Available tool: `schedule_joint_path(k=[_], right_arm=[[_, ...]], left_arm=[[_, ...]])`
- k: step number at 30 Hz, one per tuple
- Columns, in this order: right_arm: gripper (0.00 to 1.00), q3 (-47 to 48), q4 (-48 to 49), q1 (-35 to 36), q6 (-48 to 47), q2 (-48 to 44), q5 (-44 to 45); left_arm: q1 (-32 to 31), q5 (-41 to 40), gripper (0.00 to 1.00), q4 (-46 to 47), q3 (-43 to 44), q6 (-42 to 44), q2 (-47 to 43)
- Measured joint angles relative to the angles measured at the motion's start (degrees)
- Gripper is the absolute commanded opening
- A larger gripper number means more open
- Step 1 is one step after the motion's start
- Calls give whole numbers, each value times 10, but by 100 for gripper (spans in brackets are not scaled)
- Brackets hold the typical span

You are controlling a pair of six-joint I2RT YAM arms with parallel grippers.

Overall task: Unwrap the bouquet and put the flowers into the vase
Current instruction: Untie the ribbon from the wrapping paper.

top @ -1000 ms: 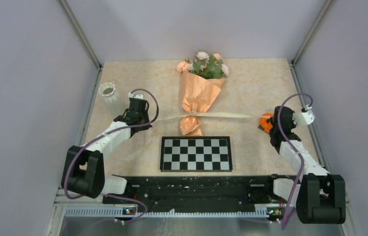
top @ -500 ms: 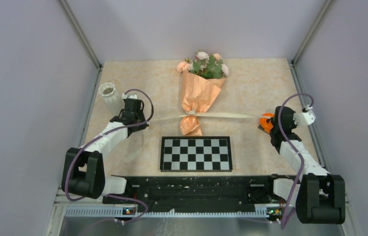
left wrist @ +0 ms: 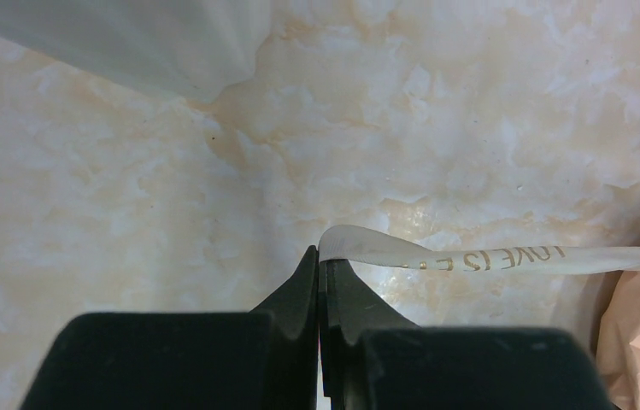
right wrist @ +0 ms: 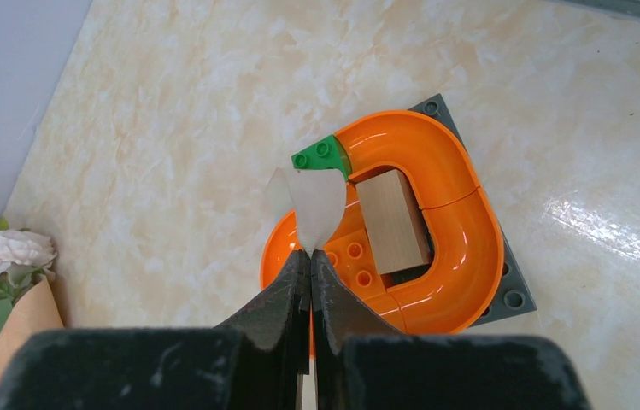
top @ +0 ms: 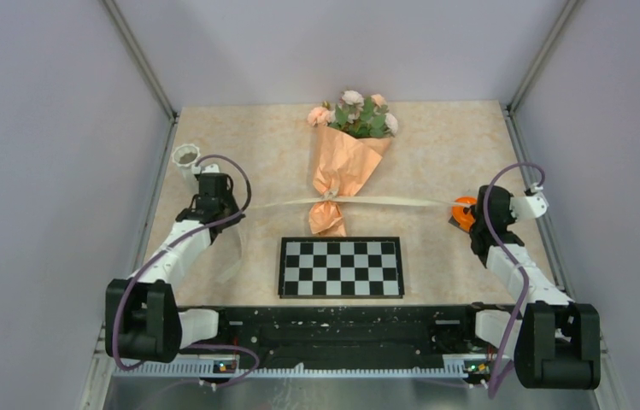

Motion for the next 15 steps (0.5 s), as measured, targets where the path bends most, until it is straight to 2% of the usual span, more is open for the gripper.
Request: schedule_joint_path(k=[15], right_arm=[[0,0,-2,-7,-1,-1,-2]], left_arm=[[33,4,0,-1,-8,-4,-36]])
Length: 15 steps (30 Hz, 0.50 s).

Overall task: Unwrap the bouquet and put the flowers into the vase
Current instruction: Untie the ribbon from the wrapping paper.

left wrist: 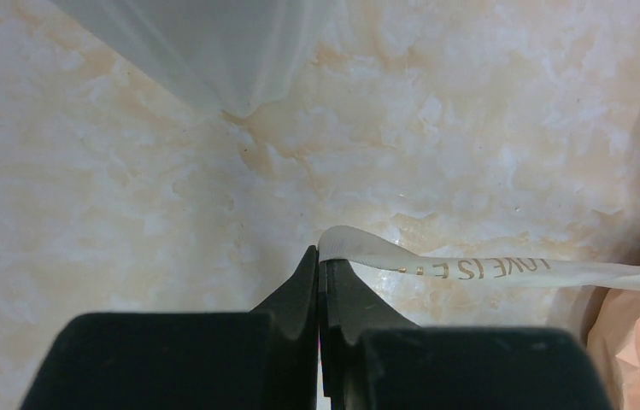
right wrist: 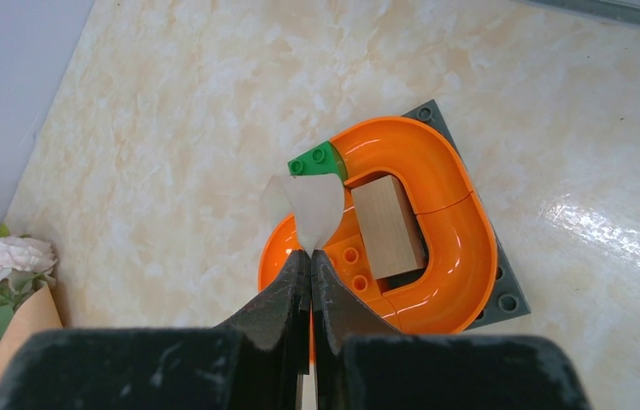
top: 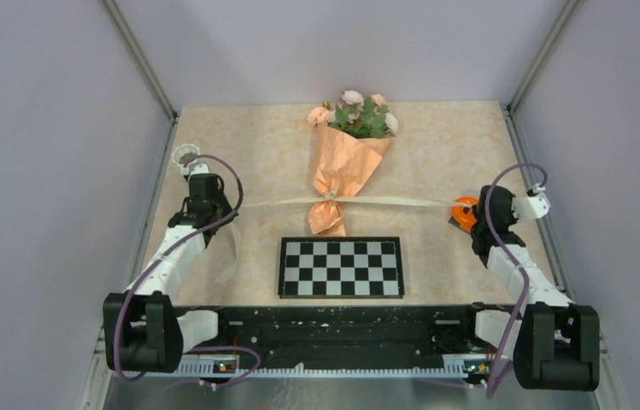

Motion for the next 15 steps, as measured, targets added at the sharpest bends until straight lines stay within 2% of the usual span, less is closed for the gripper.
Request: schedule_joint_path(k=[15], right_arm=[[0,0,-7,-8,-10,-14,-3]], left_arm=[[40,14,0,-4,0,-7,-54]])
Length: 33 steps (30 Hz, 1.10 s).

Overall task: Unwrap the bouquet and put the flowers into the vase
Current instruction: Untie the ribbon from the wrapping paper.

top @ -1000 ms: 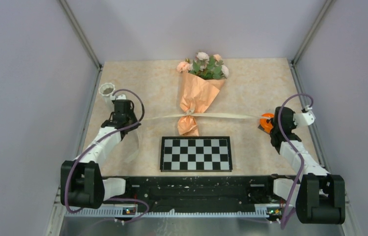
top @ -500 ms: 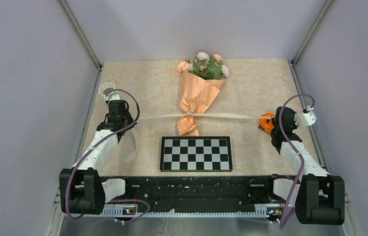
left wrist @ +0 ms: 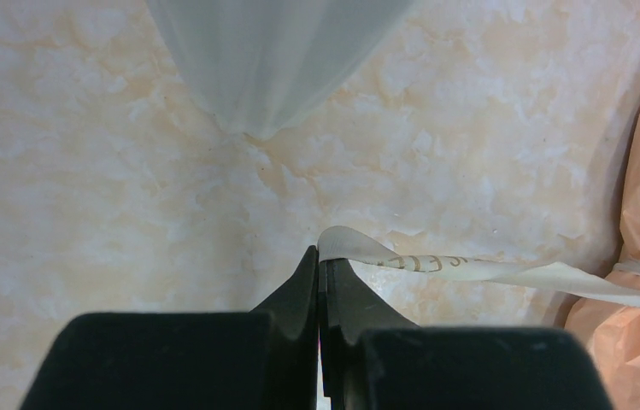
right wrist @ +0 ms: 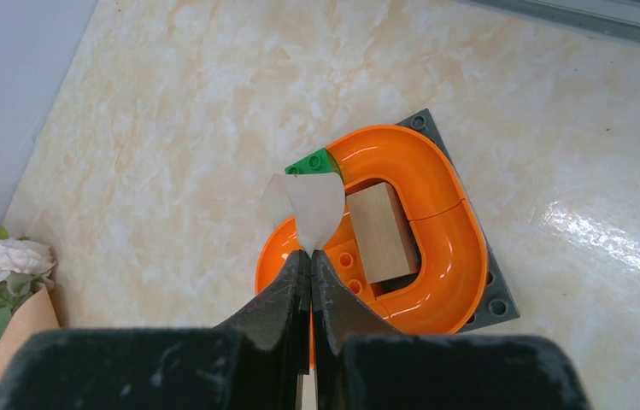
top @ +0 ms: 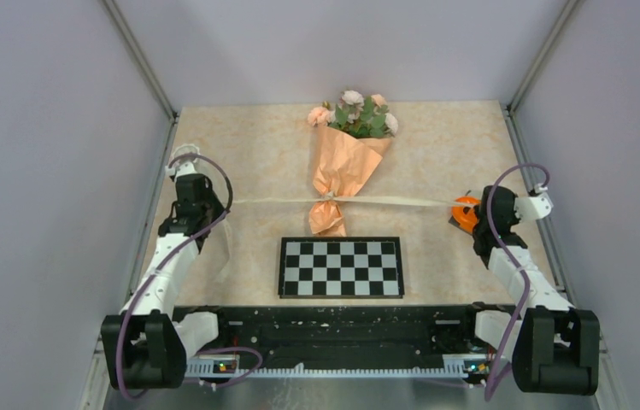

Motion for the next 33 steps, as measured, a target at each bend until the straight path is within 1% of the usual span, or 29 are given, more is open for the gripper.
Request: schedule_joint_path(k=[22,33], right_arm=[[0,7,-20,-17,-68,-40,12],[0,28,-21,-28,-80,-42,-1]], left_arm=[[14,-3,0,-27,2,-4,-54],[18,-14,0,-27,3,-5,-56]])
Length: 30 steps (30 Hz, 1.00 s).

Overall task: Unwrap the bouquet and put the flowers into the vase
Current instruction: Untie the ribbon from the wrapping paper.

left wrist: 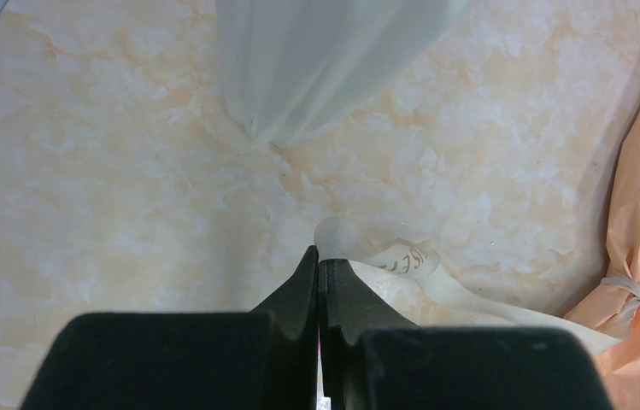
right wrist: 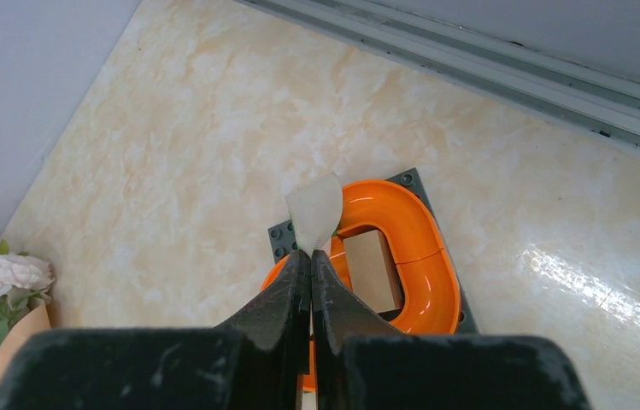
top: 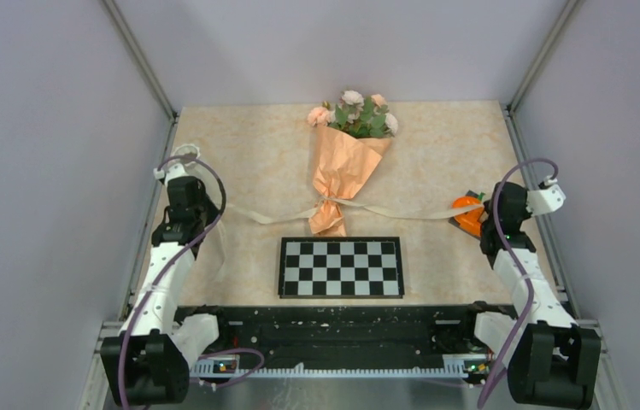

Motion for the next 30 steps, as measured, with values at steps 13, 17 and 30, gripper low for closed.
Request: schedule_joint_path(k=[13,17,30], right_arm=[[0,43,-30,-3,-44,-14,5],[0,53,-33,-3,-61,-18,20],[63,50,-47,-4,-67,34,31]], left_arm=[[4,-48,0,-7,0,-4,-37],[4,-78,8,-15,0,-3,-53],[5,-126,64,-26,-2,-8,-59]])
